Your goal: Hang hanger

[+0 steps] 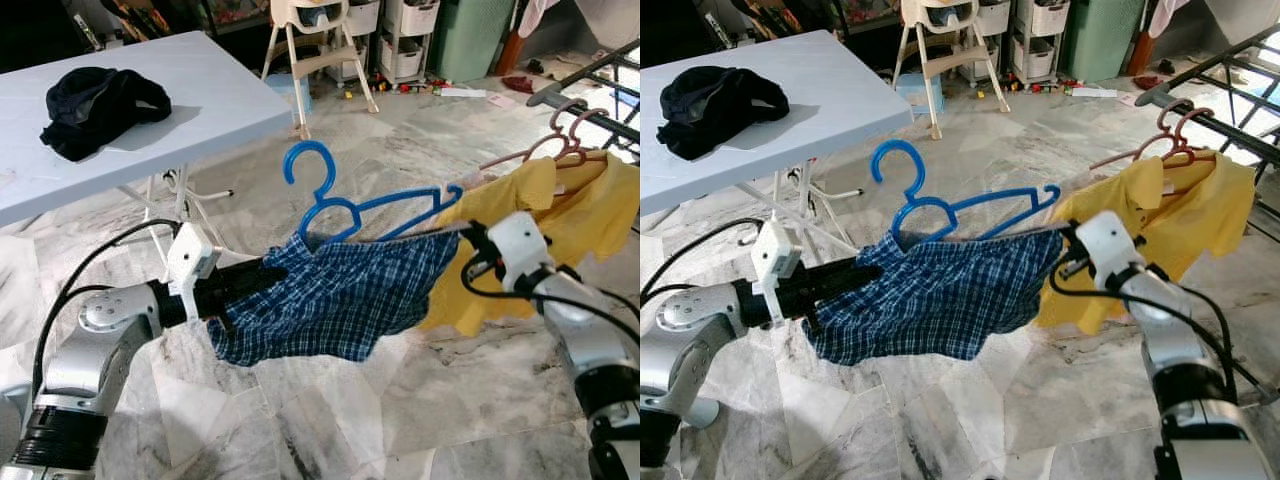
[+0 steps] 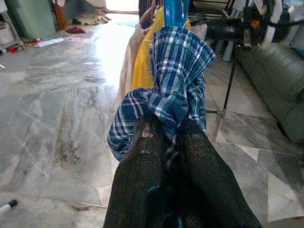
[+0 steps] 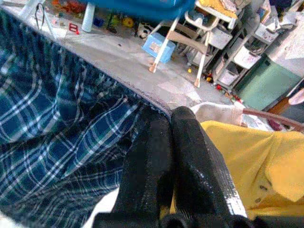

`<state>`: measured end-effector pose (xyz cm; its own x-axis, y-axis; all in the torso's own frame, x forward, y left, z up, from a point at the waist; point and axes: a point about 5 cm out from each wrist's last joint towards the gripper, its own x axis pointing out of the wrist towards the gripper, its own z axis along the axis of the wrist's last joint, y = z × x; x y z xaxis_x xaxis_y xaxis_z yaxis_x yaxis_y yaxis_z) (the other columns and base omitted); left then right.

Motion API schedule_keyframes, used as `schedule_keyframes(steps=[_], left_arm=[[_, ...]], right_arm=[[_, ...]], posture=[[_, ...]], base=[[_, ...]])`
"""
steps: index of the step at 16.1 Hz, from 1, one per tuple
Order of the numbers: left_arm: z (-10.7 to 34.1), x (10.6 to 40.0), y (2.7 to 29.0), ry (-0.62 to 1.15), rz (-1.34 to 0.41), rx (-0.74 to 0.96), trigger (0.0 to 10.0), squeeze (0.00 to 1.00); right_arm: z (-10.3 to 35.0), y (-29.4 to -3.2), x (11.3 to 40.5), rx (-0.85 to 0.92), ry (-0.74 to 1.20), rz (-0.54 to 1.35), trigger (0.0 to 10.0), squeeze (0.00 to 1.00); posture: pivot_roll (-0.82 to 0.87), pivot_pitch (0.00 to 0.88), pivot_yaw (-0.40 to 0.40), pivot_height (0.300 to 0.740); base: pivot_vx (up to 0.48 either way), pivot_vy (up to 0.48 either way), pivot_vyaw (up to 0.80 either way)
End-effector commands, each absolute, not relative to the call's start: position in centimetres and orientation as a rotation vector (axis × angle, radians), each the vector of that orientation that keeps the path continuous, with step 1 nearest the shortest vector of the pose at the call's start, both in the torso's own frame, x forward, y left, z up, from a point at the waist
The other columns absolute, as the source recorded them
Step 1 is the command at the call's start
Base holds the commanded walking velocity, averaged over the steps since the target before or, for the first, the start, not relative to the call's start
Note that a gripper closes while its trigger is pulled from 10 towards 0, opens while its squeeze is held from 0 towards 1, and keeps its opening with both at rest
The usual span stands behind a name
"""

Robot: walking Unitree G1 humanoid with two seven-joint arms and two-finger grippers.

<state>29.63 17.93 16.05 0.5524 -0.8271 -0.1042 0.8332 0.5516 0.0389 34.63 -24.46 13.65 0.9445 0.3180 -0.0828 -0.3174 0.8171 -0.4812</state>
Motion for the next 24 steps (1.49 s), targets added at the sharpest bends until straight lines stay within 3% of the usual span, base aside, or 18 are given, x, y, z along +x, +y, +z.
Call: schedule_keyframes(steps=[1, 5, 15, 19, 24], left_arm=[[17.9, 30.1, 18.9, 0.018, -0.942, 0.122, 0.0, 0.00], [19.1, 29.6, 19.5, 0.014, -0.970, 0.142, 0.0, 0.00], [16.4, 27.2, 21.1, 0.217, -1.056, 0.166, 0.0, 0.00], [15.5, 27.3, 20.7, 0.254, -1.055, 0.218, 0.0, 0.00], [16.2, 29.0, 19.5, 0.164, -1.002, 0.214, 0.0, 0.00]], right_arm=[[13.7, -25.1, 34.5, -0.503, -0.004, 0.299, 0.0, 0.00], [14.4, -26.4, 34.9, -0.553, 0.002, 0.217, 0.0, 0.00], [20.1, -27.9, 36.5, -0.640, -0.168, 0.092, 0.0, 0.00], [21.3, -26.4, 37.0, -0.620, -0.235, 0.154, 0.0, 0.00], [20.6, -20.0, 36.6, -0.504, -0.297, 0.515, 0.0, 0.00]], posture=[[-0.11, 0.072, 0.018, 0.740], [-0.11, 0.080, 0.006, 0.740], [-0.11, 0.087, -0.007, 0.740], [-0.12, 0.085, -0.007, 0.740], [-0.12, 0.077, -0.001, 0.740]], base=[[0.000, 0.000, 0.00], [0.000, 0.000, 0.00], [0.000, 0.000, 0.00], [0.000, 0.000, 0.00], [0.000, 0.000, 0.00]])
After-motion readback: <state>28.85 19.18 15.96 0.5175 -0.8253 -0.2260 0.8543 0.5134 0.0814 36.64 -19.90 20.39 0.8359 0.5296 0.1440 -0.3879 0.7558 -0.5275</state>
